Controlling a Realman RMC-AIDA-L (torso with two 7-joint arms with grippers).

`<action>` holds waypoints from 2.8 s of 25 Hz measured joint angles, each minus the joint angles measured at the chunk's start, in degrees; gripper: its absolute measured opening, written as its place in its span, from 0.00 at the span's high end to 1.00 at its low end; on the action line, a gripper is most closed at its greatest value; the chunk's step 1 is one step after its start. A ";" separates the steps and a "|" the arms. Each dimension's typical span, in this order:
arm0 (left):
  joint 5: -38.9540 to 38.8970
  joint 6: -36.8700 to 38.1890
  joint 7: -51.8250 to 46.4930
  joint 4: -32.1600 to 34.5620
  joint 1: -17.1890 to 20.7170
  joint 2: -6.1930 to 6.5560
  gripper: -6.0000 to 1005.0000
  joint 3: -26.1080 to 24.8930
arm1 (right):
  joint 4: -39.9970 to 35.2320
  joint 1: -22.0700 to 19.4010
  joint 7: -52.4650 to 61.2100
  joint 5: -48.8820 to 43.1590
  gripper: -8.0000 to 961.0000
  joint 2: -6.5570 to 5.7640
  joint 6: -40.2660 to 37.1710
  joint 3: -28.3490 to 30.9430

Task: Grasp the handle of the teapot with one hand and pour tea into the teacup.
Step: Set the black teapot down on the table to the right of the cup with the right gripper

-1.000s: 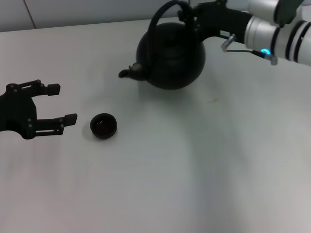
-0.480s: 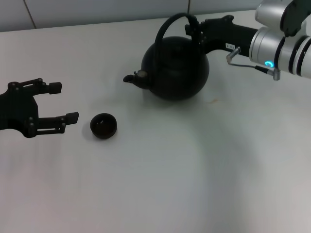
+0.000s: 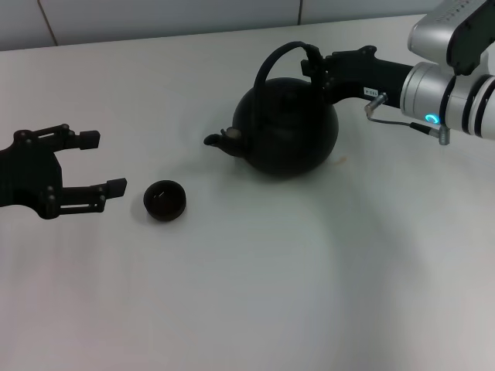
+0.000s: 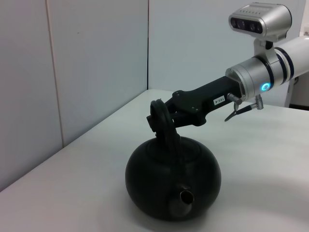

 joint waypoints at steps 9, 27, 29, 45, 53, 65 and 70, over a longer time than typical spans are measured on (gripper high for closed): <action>0.00 0.44 -0.04 0.91 0.13 -0.32 0.16 0.14 | 0.05 -0.02 1.53 -1.32 0.89 -0.23 0.02 -0.50; 0.00 0.50 -0.09 1.41 0.04 -0.54 0.16 0.00 | -1.90 -1.24 3.48 -1.71 0.61 -0.12 1.24 0.11; 0.00 0.50 -0.09 1.41 0.04 -0.53 0.16 0.00 | -2.92 -1.83 3.50 -1.62 0.53 -0.04 1.15 0.06; -0.25 0.41 -0.09 1.41 0.07 -0.66 0.16 0.00 | -6.86 -4.72 3.17 -1.32 0.22 0.30 -0.95 -0.66; -0.45 0.47 -0.11 1.57 0.08 -0.80 0.16 0.00 | -11.51 -8.71 3.13 -1.13 0.22 0.50 -5.53 -0.04; -1.80 4.65 -1.41 3.53 0.46 -1.67 0.16 -2.29 | -20.05 -13.81 2.91 -1.25 0.22 0.19 -23.23 4.29; -6.53 7.95 -0.82 2.44 1.26 -1.75 0.16 -2.96 | -19.55 -13.82 1.69 -3.21 0.22 -0.15 -38.49 9.85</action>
